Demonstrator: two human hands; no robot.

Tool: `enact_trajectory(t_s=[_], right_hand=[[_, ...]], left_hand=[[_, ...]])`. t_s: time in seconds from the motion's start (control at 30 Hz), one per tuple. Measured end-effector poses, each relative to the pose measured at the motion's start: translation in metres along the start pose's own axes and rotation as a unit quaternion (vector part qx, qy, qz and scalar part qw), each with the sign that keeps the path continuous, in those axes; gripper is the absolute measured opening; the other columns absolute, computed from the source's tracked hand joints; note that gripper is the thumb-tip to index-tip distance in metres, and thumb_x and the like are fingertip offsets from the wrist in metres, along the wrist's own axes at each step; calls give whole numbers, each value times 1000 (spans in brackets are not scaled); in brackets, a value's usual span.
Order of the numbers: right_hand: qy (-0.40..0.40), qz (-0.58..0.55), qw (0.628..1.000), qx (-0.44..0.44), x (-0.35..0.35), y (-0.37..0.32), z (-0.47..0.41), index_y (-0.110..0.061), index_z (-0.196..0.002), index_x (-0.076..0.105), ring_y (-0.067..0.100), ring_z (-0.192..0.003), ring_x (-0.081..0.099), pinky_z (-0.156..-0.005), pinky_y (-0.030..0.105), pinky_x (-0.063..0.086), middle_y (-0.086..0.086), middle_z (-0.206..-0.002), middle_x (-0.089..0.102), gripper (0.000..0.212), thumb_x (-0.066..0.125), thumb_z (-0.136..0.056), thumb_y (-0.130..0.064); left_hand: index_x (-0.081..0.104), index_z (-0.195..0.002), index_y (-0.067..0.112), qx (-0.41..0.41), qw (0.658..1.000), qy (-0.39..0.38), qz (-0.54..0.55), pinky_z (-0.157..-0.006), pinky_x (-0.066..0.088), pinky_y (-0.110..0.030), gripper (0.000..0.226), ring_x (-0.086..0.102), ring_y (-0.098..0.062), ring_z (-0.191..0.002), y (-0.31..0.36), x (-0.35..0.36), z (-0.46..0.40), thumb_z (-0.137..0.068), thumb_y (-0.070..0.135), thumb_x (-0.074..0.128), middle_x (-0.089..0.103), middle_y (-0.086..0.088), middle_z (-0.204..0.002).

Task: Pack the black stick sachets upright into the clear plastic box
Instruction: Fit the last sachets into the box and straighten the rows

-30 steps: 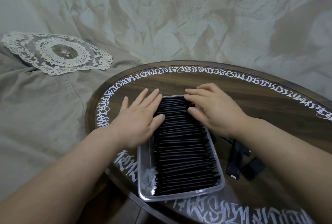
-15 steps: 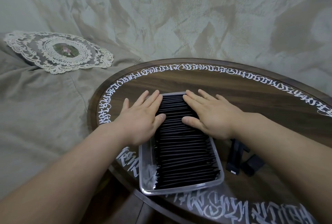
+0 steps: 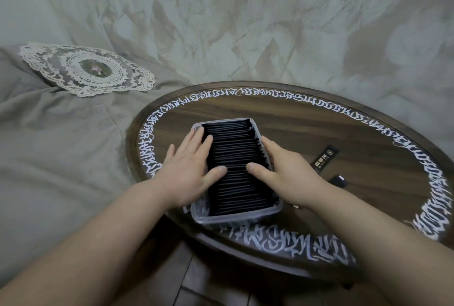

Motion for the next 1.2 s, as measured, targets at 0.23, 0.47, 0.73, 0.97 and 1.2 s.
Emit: enact_trajectory(t_s=[0.23, 0.47, 0.73, 0.97, 1.2], right_hand=[[18, -23, 999, 28, 6, -9, -2, -20, -148, 28, 18, -127, 47, -93, 22, 34, -3, -143, 47, 60, 51, -96, -40], [57, -61, 996, 31, 0, 8, 21, -23, -140, 45, 11, -120, 53, -99, 24, 39, -4, -134, 56, 45, 54, -96, -26], [140, 109, 972, 154, -36, 89, 67, -22, -133, 52, 28, -115, 55, -91, 30, 42, 6, -128, 60, 41, 52, -92, -17], [85, 108, 978, 158, -28, 139, 75, -15, -145, 34, 20, -140, 28, -110, 28, 25, 7, -150, 34, 62, 55, -87, -21], [72, 135, 980, 130, -28, 170, 49, -26, -151, 18, 21, -147, 2, -118, 46, 13, -6, -160, 5, 64, 42, -92, -22]], left_hand=[[-4, -153, 30, 41, 995, -45, -79, -117, -4, -54, 120, -23, -14, -145, 9, 9, 43, -65, 78, 62, -22, 7, -158], [5, -153, 33, -1, 997, 7, -72, -117, 0, -52, 104, -15, -16, -147, 1, 3, 50, -73, 72, 60, -12, 6, -161], [41, -145, 18, 196, 970, 140, 43, -111, 29, -25, 46, 32, -13, -140, 135, 17, 51, -99, 21, 45, 28, 4, -156], [18, -152, 18, 57, 994, 33, 86, -119, 13, -40, 61, -1, -22, -148, 175, 89, -20, -99, 31, 44, 5, -3, -161], [10, -152, 33, -52, 999, -7, 11, -116, -1, -59, 64, -15, -29, -146, 162, 115, -76, -97, 59, 27, -7, 7, -161]])
Point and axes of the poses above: each hand's wrist, its own z-axis away from the middle knuckle, its own x-axis out of the palm, y = z × x, the point moved 6 cm from there along -z, towards the middle knuckle
